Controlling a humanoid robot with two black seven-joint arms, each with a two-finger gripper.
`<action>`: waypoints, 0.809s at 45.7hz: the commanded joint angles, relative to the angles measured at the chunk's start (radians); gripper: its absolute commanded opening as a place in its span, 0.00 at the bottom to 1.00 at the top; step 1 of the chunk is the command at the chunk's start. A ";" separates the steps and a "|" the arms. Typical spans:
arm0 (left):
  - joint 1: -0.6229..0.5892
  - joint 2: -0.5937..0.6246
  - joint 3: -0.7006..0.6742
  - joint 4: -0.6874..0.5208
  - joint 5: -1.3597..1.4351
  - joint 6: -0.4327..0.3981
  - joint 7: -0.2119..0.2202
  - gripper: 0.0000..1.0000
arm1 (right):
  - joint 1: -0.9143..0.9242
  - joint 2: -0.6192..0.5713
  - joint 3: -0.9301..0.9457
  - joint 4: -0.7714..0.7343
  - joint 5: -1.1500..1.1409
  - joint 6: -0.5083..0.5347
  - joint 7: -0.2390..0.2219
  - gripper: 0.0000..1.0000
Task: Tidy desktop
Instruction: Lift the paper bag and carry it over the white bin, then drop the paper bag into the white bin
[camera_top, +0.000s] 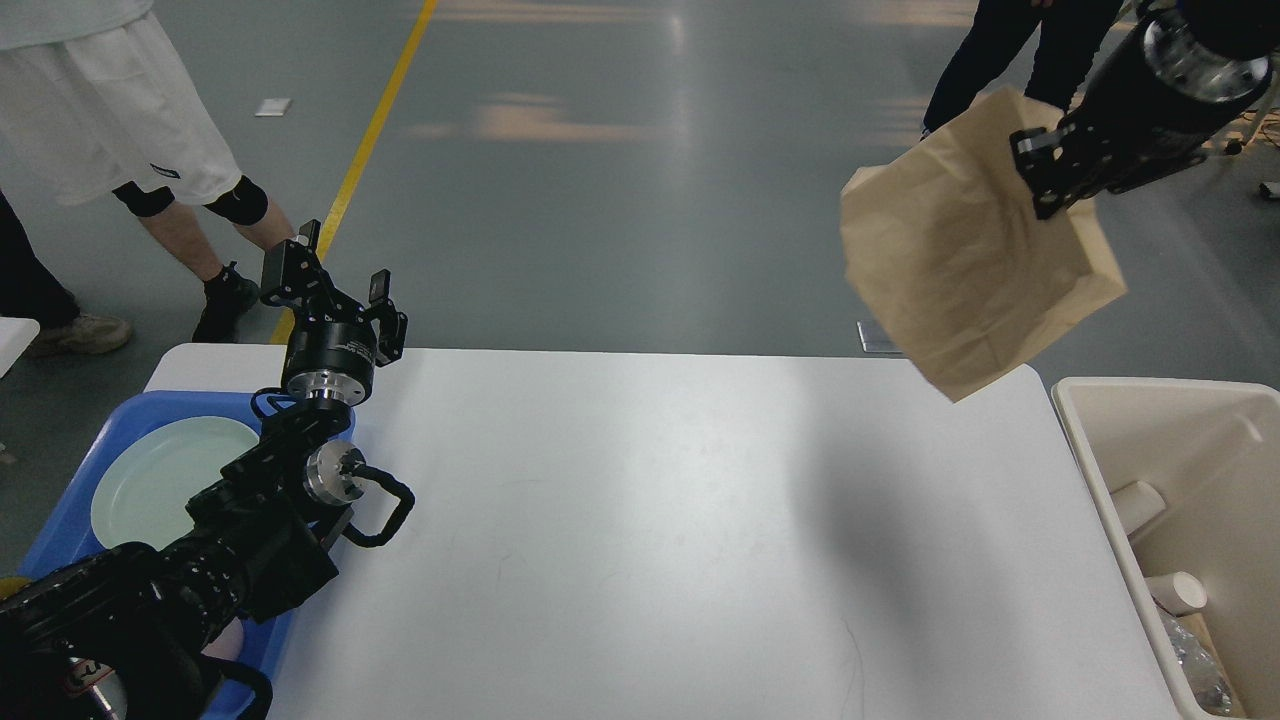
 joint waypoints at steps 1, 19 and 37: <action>0.000 0.000 0.000 0.000 0.000 0.000 0.000 0.96 | -0.021 -0.063 -0.105 -0.103 0.000 -0.045 -0.005 0.00; 0.000 0.000 0.000 0.000 0.000 0.000 0.000 0.96 | -0.306 -0.394 -0.114 -0.203 0.004 -0.403 -0.006 0.00; 0.000 0.000 0.000 0.000 0.000 0.000 0.000 0.96 | -0.861 -0.563 0.234 -0.347 0.143 -0.782 0.003 0.00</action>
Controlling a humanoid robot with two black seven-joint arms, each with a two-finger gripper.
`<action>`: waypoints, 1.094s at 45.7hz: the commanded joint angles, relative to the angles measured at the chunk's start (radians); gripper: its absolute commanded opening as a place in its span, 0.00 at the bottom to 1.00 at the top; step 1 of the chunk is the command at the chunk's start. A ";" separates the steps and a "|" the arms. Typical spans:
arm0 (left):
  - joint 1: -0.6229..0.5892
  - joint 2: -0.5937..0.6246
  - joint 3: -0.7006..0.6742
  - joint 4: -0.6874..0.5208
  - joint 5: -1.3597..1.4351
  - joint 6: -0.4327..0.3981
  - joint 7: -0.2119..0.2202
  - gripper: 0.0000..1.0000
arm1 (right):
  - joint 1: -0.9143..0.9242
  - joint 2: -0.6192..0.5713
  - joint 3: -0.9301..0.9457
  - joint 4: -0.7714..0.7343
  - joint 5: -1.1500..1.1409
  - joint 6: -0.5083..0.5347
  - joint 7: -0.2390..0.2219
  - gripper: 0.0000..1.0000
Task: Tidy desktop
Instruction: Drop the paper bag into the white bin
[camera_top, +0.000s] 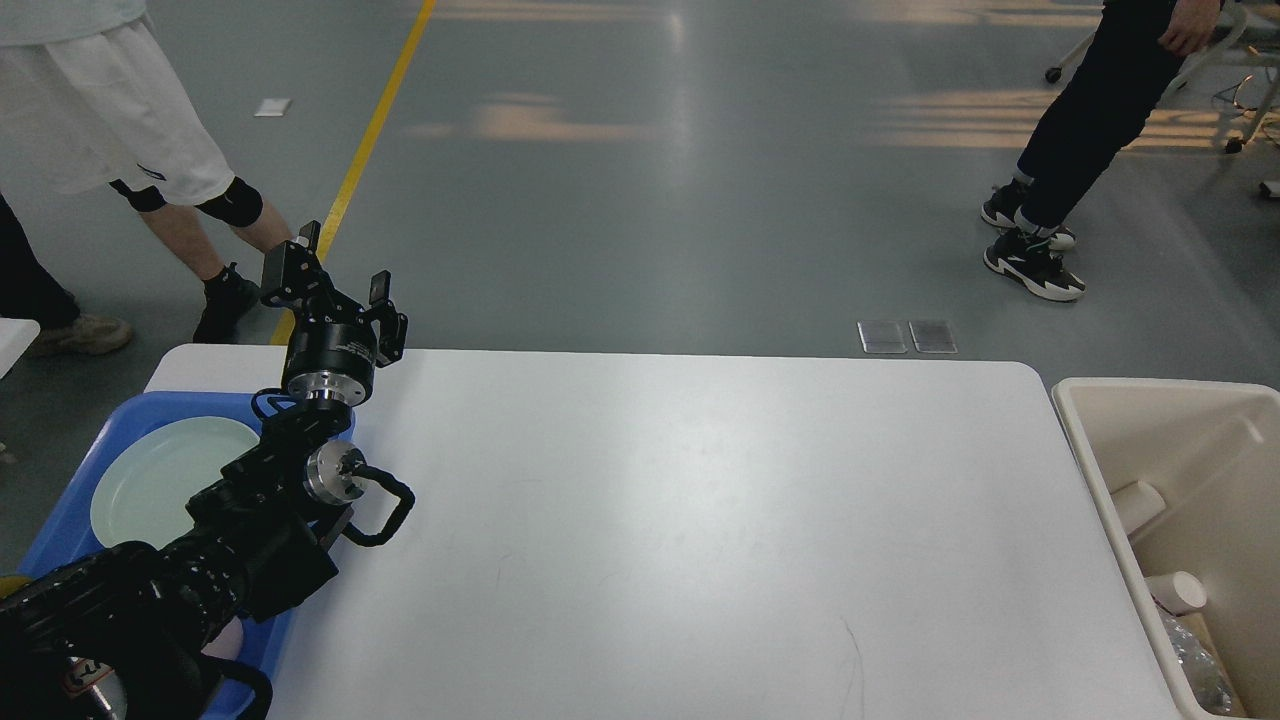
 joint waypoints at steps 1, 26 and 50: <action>0.000 0.000 0.001 0.000 0.000 0.000 0.000 0.96 | -0.208 -0.012 0.158 -0.077 0.037 -0.061 0.003 0.00; 0.000 0.000 0.000 0.000 0.000 0.000 0.000 0.96 | -0.629 0.060 0.554 -0.149 0.037 -0.061 0.006 0.55; 0.000 0.000 0.000 0.000 0.000 0.000 0.000 0.96 | -0.584 0.071 0.554 -0.129 0.037 -0.046 0.006 1.00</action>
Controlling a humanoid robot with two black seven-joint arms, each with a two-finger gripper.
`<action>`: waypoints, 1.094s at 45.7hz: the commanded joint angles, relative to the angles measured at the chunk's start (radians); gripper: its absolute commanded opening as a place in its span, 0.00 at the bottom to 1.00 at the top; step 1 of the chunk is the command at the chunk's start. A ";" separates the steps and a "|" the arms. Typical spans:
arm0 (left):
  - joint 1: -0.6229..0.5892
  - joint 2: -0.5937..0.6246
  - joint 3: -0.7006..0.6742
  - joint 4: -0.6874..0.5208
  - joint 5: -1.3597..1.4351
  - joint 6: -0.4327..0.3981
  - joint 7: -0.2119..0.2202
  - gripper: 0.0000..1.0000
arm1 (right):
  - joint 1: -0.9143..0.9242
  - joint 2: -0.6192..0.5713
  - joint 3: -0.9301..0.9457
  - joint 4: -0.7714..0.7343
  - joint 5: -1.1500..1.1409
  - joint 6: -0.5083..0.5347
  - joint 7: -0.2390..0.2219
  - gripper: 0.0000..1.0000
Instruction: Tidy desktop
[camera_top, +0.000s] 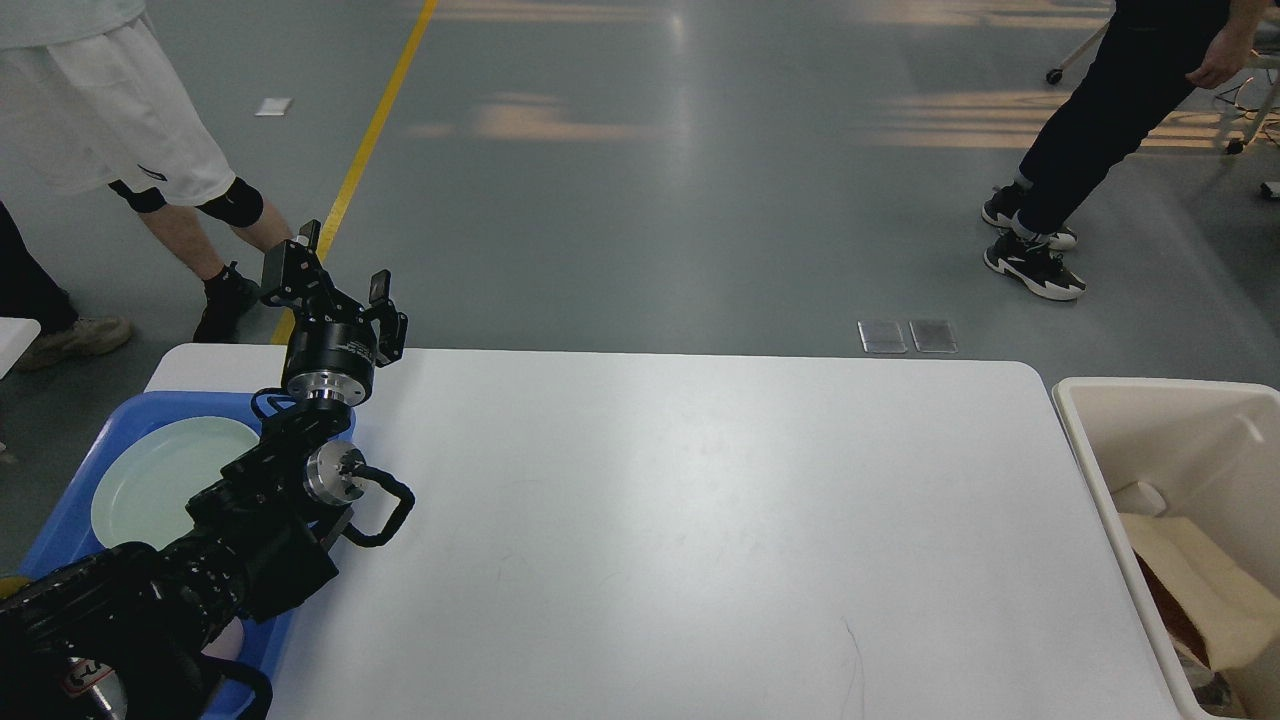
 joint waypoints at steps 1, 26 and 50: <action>0.000 0.000 0.000 0.000 0.000 0.000 0.000 0.96 | 0.037 0.000 0.000 0.002 0.000 0.005 0.001 1.00; 0.002 0.000 0.000 0.000 0.000 0.000 0.000 0.96 | 0.344 0.227 0.106 0.011 -0.003 0.014 0.001 1.00; 0.000 0.000 0.000 0.000 0.000 0.000 0.000 0.96 | 0.303 0.617 0.951 -0.004 0.000 0.025 -0.004 1.00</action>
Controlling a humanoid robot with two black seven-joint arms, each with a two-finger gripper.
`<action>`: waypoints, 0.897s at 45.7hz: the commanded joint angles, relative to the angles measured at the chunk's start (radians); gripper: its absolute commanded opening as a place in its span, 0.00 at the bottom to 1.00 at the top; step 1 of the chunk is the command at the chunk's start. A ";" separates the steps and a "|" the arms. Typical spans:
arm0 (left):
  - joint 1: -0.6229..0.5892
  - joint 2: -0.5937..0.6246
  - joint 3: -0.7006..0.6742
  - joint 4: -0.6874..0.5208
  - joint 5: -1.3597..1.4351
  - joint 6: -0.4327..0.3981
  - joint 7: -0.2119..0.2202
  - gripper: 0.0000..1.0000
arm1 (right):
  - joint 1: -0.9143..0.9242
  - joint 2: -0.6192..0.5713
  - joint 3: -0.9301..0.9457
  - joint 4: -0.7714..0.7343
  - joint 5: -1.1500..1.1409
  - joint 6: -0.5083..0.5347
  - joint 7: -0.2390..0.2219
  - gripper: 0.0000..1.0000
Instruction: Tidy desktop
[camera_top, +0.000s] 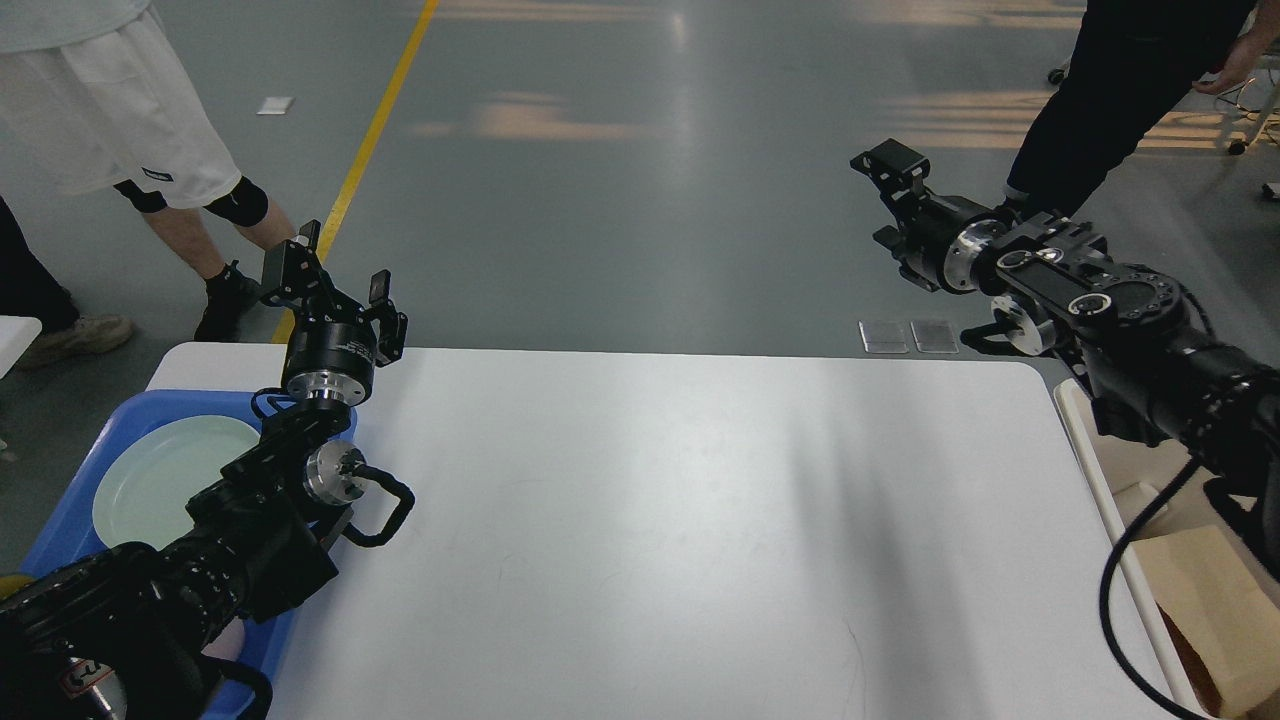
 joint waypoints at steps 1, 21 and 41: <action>0.000 0.000 0.000 0.000 0.000 0.000 0.000 0.96 | -0.026 0.062 0.226 0.001 0.000 0.000 -0.001 1.00; 0.000 0.000 0.000 0.000 0.000 0.000 0.000 0.96 | -0.176 0.086 0.732 0.008 0.009 0.021 0.004 1.00; 0.000 0.000 0.000 0.000 0.000 0.000 0.000 0.96 | -0.242 0.076 0.982 0.011 0.017 0.103 0.002 1.00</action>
